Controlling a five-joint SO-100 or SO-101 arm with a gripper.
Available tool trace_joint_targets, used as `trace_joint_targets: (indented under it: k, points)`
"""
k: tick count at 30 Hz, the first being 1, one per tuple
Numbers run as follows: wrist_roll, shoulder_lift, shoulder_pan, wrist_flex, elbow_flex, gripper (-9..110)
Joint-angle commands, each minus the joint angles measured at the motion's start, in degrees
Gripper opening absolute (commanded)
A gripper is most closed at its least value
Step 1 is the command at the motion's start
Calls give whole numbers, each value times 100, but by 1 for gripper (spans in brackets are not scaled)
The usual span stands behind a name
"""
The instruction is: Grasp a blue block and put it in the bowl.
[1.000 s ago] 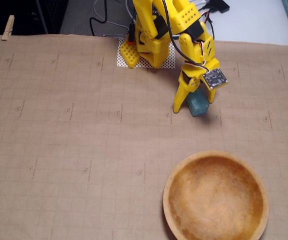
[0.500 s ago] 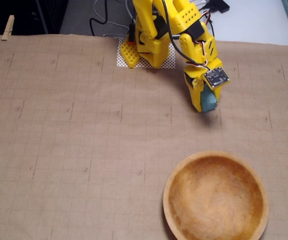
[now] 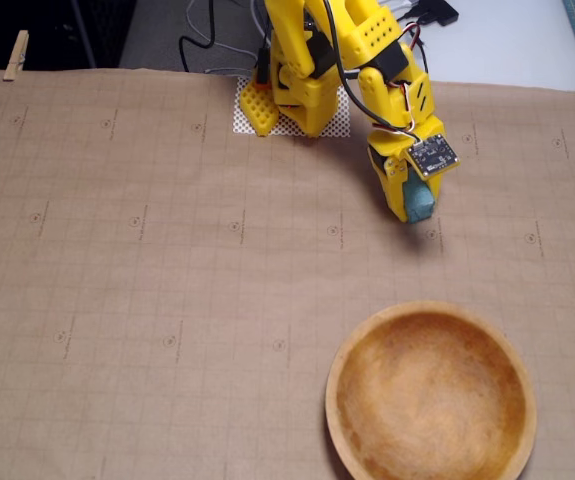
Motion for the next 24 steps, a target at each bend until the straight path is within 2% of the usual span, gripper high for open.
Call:
trace_joint_targets:
  k: [1, 7, 18, 24]
  points:
    - [9, -97, -88, 79, 70, -3]
    - [0, 185, -88, 79, -9, -3]
    - [-18, 2250, 79, 88, -70, -3]
    - [-1090, 3199, 475, 88, -334, -3]
